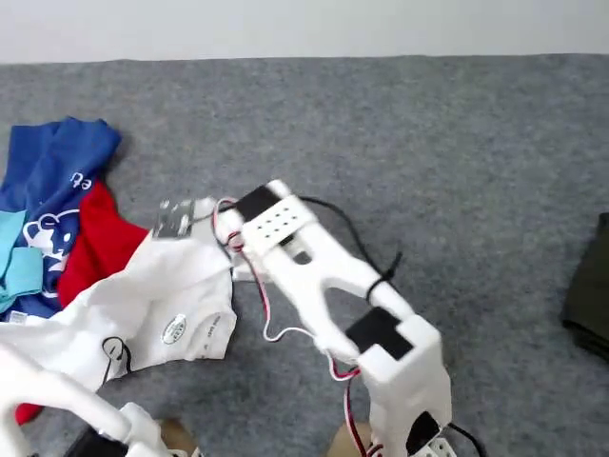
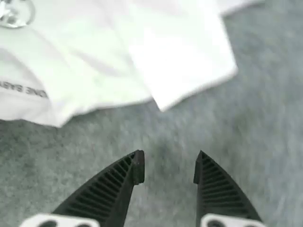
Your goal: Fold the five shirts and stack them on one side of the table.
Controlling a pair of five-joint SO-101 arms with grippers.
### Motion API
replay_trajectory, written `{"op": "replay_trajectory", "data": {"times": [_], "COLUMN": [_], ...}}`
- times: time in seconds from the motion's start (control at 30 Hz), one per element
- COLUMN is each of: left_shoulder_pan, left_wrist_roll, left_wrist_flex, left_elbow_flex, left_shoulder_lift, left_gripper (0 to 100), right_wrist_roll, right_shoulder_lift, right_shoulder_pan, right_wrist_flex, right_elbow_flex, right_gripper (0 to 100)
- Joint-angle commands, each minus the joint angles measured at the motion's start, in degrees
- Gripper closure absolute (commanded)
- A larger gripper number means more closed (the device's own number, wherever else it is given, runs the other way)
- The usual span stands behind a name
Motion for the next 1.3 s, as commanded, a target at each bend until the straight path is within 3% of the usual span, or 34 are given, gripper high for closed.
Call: {"op": "replay_trajectory", "data": {"times": [0.0, 0.47, 0.83, 1.27], "left_shoulder_pan": [-0.35, -0.44, -0.44, -0.44], "left_wrist_roll": [-0.09, -0.09, -0.09, -0.09], "left_wrist_flex": [-0.79, -0.70, -0.09, 0.44], "left_elbow_flex": [-0.13, -0.13, -0.04, -0.04], "left_shoulder_lift": [-1.85, -1.93, -1.93, -1.93], "left_gripper": [100, 100, 100, 100], "right_wrist_roll": [3.87, 9.49, 9.49, 9.58], "right_shoulder_lift": [1.10, 15.69, 21.93, 21.49], "right_shoulder_pan": [-1.19, -2.07, -2.24, -2.51], "right_wrist_flex": [-1.01, -1.19, -0.66, 0.40], "right_elbow_flex": [-5.27, -17.76, -32.79, -33.76], "right_gripper": [81.6, 81.7, 81.8, 82.0]}}
